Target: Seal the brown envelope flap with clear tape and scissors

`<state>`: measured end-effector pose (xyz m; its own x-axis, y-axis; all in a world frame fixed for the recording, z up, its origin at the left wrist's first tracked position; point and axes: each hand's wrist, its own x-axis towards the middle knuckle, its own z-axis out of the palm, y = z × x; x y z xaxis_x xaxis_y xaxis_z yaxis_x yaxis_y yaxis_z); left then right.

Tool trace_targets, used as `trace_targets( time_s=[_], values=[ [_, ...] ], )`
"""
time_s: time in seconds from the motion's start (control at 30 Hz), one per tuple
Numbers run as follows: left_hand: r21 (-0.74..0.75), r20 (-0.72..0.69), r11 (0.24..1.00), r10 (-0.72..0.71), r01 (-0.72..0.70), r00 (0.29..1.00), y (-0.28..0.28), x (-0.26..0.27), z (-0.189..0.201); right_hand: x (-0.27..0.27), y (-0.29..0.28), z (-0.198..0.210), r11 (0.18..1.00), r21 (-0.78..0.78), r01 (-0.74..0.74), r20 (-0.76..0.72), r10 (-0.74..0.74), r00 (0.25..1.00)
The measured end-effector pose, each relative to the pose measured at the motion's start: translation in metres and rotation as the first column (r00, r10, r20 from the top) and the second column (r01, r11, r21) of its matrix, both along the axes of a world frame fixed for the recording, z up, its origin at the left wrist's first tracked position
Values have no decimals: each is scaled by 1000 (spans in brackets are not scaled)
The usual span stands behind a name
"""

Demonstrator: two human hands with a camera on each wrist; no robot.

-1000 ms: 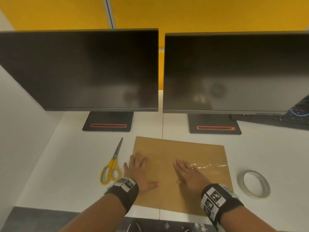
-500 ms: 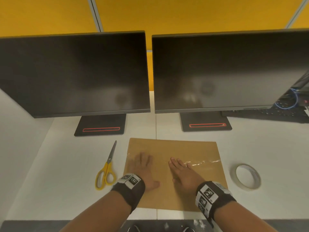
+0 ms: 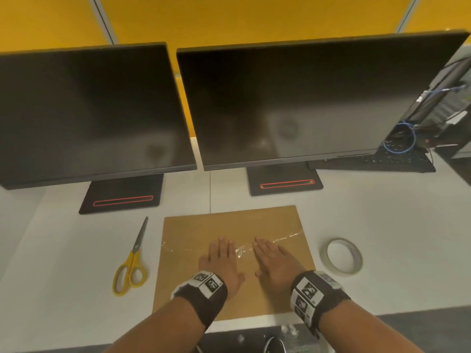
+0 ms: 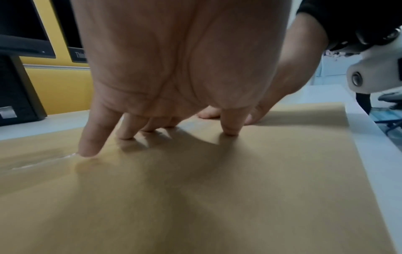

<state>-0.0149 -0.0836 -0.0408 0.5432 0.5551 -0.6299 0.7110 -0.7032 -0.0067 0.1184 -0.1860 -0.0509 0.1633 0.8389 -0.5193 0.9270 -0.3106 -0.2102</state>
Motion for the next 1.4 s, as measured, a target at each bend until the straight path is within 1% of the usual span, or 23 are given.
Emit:
trace_targets(
  time_s=[0.1, 0.2, 0.4, 0.5, 0.57, 0.7, 0.8, 0.97, 1.17, 1.27, 1.33, 1.4],
  values=[
    [-3, -32, 999, 41, -41, 999, -2, 9, 4, 12, -12, -1, 998, -9, 64, 31, -64, 997],
    [-22, -55, 998, 61, -62, 997, -2, 11, 7, 19, -19, -2, 989, 25, 149, 42, -150, 988],
    [-30, -36, 997, 71, -72, 997, -1, 9, 8, 25, -21, -2, 950, 56, 306, -12, -306, 952],
    [-18, -37, 998, 63, -64, 997, -1, 10, 10, 29, -18, 2, 932, 37, 360, -43, -359, 932],
    [-21, -41, 998, 66, -67, 997, -1, 11, 9, 30, -15, 4, 919, 27, 394, -30, -393, 919],
    [-3, -32, 999, 42, -42, 999, 2, 7, 5, 31, -5, 0, 913, -7, 409, 54, -408, 911],
    [34, -21, 999, 4, -4, 1000, 3, 5, 1, 32, 0, -2, 891, -12, 453, 56, -452, 890],
    [119, -34, 989, -85, 89, 996, 6, 5, 4, 33, 7, -1, 881, -26, 472, 85, -468, 880],
    [175, -7, 969, -174, 172, 985, 11, 3, 9, 34, 11, -1, 850, 0, 526, 25, -526, 850],
    [199, 80, 963, -201, 182, 976, 19, 2, 14, 42, 20, -12, 824, -15, 566, -13, -566, 824],
    [170, 134, 969, -204, 180, 970, 28, 1, 21, 47, 23, -3, 807, -21, 590, -24, -591, 807],
    [125, 157, 975, -204, 186, 966, 40, 2, 30, 50, 28, 9, 817, -33, 576, -33, -577, 816]
  ],
)
